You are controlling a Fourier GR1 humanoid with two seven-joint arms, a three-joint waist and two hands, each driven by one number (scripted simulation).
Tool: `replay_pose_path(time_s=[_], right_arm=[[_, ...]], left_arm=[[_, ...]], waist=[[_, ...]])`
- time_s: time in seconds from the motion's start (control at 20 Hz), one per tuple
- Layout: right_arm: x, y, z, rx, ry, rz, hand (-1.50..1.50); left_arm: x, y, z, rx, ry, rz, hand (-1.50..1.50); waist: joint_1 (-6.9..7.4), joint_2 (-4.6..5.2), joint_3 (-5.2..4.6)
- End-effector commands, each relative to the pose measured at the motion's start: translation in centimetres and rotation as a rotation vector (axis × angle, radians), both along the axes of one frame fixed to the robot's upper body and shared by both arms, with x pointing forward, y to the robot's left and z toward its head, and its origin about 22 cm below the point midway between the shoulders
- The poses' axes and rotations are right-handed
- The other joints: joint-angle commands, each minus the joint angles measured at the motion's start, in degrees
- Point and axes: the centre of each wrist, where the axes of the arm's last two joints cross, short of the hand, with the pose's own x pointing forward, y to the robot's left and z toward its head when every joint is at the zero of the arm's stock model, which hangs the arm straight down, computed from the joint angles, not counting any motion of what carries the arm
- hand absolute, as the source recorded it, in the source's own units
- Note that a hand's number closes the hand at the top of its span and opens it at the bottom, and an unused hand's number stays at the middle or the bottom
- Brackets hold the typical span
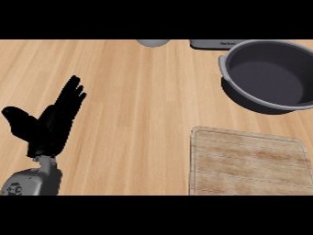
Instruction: Pick the squash from the cutting board and place it in the pot
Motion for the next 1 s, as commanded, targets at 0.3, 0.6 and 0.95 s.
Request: replay_pose_path(time_s=[0.3,0.6,0.95], right_arm=[[7.3,1.0,-5.5,-0.004,0.1,0.014,1.5],[8.1,-1.6,-8.3,0.189,0.202,-0.003,1.5],[11.1,1.6,-10.6,0.446,0.25,0.035,-1.5]], left_arm=[[-0.3,0.6,1.0,0.008,0.001,0.0,0.0],[-0.9,0.5,-0.6,-0.005,0.008,0.002,0.0],[0.7,-0.9,0.3,0.0,0.0,0.002,0.0]], waist=[[0.41,0.14,0.05],[0.19,0.04,0.06],[0.35,0.22,0.07]])
